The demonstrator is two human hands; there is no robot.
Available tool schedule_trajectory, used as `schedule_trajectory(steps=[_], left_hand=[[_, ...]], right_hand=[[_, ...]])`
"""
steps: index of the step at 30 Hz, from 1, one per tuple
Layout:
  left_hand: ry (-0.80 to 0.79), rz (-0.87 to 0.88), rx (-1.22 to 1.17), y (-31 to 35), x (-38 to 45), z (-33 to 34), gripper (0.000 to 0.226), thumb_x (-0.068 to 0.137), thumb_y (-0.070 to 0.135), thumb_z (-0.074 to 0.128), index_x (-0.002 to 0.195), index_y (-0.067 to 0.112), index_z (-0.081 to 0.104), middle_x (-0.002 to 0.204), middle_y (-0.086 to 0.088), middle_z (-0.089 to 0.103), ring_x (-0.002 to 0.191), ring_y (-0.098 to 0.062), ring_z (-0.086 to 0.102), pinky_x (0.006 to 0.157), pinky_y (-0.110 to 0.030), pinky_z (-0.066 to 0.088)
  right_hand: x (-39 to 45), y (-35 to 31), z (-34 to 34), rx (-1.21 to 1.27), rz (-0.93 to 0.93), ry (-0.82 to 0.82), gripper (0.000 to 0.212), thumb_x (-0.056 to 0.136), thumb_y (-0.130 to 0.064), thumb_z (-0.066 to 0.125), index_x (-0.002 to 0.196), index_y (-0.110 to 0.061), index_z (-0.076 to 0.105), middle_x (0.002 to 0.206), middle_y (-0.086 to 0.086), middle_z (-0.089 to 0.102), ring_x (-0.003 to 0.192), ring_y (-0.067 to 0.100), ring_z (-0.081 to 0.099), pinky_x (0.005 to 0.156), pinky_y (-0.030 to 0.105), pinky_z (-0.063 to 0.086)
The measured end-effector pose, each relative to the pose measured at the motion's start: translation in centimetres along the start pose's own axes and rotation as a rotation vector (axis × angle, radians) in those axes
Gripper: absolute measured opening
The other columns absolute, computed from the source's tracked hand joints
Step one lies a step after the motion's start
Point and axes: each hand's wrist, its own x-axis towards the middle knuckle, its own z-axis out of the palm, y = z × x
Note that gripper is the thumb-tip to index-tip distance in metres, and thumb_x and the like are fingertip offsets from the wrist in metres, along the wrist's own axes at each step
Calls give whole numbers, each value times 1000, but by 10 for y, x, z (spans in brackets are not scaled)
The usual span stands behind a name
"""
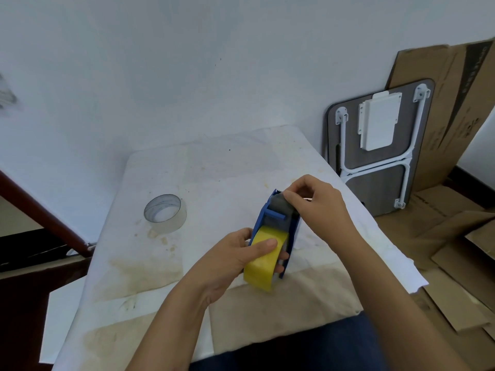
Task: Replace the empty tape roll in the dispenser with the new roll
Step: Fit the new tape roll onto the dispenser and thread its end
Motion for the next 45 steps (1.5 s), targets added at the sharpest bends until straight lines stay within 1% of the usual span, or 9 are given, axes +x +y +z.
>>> schedule_trajectory(steps=[5, 8, 11, 20, 30, 33, 36, 41, 45], left_hand=[[-15, 26, 6, -1, -4, -2, 34, 92, 24, 64, 120, 5, 66, 107, -18, 77, 86, -25, 73, 87, -37, 61], [-13, 45, 42, 1, -4, 0, 34, 93, 26, 62, 118, 4, 67, 102, -19, 78, 83, -24, 73, 81, -34, 62], [-12, 47, 93, 1, -4, 1, 41, 87, 36, 64, 115, 6, 68, 97, -16, 79, 81, -22, 76, 76, -28, 60], [-63, 20, 170, -1, -5, 0, 45, 83, 42, 67, 116, 12, 67, 100, -12, 79, 90, -24, 74, 98, -46, 55], [-148, -1, 230, -2, -6, -4, 45, 83, 45, 71, 116, 16, 66, 98, -8, 77, 91, -23, 72, 100, -47, 51], [-98, -9, 313, -3, -5, -6, 59, 69, 63, 73, 118, 32, 66, 118, -2, 73, 115, -24, 65, 111, -52, 40], [-82, -3, 324, -5, -3, -6, 65, 64, 70, 73, 119, 36, 65, 121, 2, 72, 119, -23, 63, 112, -52, 39], [-46, 59, 248, -2, -3, -6, 52, 71, 57, 73, 114, 27, 70, 111, -2, 77, 106, -23, 71, 105, -41, 49], [-63, 120, 215, 4, -8, -6, 31, 83, 42, 67, 101, 17, 71, 89, -7, 77, 82, -21, 72, 82, -32, 54]], right_hand=[[0, -3, -20, 183, 150, -205, 15, 88, -24, 66, 83, -15, 76, 94, -3, 76, 91, 9, 66, 77, 19, 48], [0, -2, -17, 185, 168, -127, 15, 88, -22, 65, 77, -16, 74, 93, -1, 76, 91, 13, 67, 79, 25, 50], [-1, 1, -9, 144, 168, -11, 18, 89, -24, 64, 75, -14, 70, 77, 1, 70, 74, 17, 60, 71, 30, 49], [1, -2, -6, 74, 113, 89, 23, 91, -28, 60, 71, -16, 62, 61, -5, 56, 57, 10, 47, 56, 24, 39], [6, 2, -10, 256, 215, 94, 25, 90, -22, 59, 67, -12, 60, 61, -3, 61, 65, 17, 53, 74, 46, 54], [8, 3, -12, 342, 227, 95, 24, 92, -16, 57, 69, -11, 58, 49, -16, 60, 51, 5, 51, 64, 34, 47], [10, 1, -13, 437, 245, 27, 22, 94, -16, 57, 72, -11, 60, 52, -16, 63, 44, -1, 51, 61, 23, 47], [11, 3, -13, 658, 358, -37, 16, 92, -15, 59, 77, -12, 65, 73, -1, 65, 64, 14, 57, 64, 25, 51], [12, 8, -15, 845, 472, -27, 11, 89, -10, 60, 79, -13, 64, 69, 3, 62, 65, 17, 60, 68, 30, 53]])
